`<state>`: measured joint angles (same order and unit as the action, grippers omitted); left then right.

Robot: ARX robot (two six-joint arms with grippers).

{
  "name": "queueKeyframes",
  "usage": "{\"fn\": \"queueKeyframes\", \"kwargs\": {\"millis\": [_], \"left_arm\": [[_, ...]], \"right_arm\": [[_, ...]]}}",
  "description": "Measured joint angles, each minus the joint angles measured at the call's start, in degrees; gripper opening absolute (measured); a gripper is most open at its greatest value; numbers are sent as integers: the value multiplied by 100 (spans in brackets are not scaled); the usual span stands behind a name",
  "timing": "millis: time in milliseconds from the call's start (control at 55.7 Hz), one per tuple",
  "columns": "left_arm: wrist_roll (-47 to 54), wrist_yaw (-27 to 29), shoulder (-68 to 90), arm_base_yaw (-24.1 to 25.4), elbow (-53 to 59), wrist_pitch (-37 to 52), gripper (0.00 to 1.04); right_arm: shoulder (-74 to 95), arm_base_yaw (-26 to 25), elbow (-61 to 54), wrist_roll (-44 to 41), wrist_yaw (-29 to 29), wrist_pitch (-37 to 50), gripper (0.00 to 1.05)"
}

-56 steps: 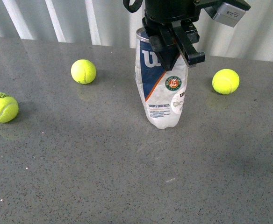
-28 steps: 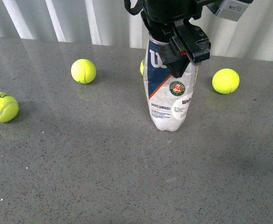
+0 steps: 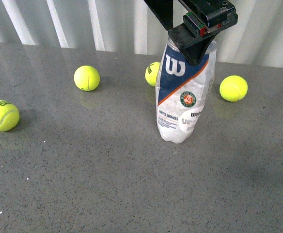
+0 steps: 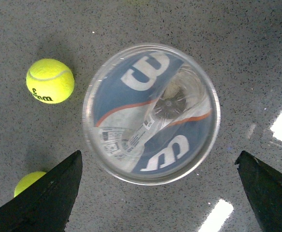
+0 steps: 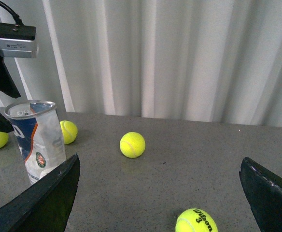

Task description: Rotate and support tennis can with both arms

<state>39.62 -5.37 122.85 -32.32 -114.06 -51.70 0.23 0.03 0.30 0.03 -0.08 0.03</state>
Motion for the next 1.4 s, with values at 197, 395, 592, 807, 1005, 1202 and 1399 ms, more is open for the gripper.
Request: {"fn": "queueKeyframes", "kwargs": {"millis": [197, 395, 592, 807, 1005, 1202, 1399], "left_arm": [[-234, -17, -459, 22, 671, 343, 98], [-422, 221, -938, 83, 1266, 686, 98], [-1853, 693, -1759, 223, 2186, 2291, 98], [-3711, 1189, -2439, 308, 2730, 3300, 98], [-3860, 2951, -3123, 437, 4983, 7062, 73], [-3915, 2605, -4509, 1154, 7324, 9095, 39], [-3982, 2000, -5333, 1679, 8848, 9468, 4]], "right_arm": [[0, 0, 0, 0, 0, 0, 98], [0, 0, 0, 0, 0, 0, 98], [0, 0, 0, 0, 0, 0, 98], [0, 0, 0, 0, -2, 0, 98], [0, 0, 0, 0, 0, 0, 98], [0, 0, 0, -2, 9, 0, 98], [0, 0, 0, 0, 7, 0, 98]]}}
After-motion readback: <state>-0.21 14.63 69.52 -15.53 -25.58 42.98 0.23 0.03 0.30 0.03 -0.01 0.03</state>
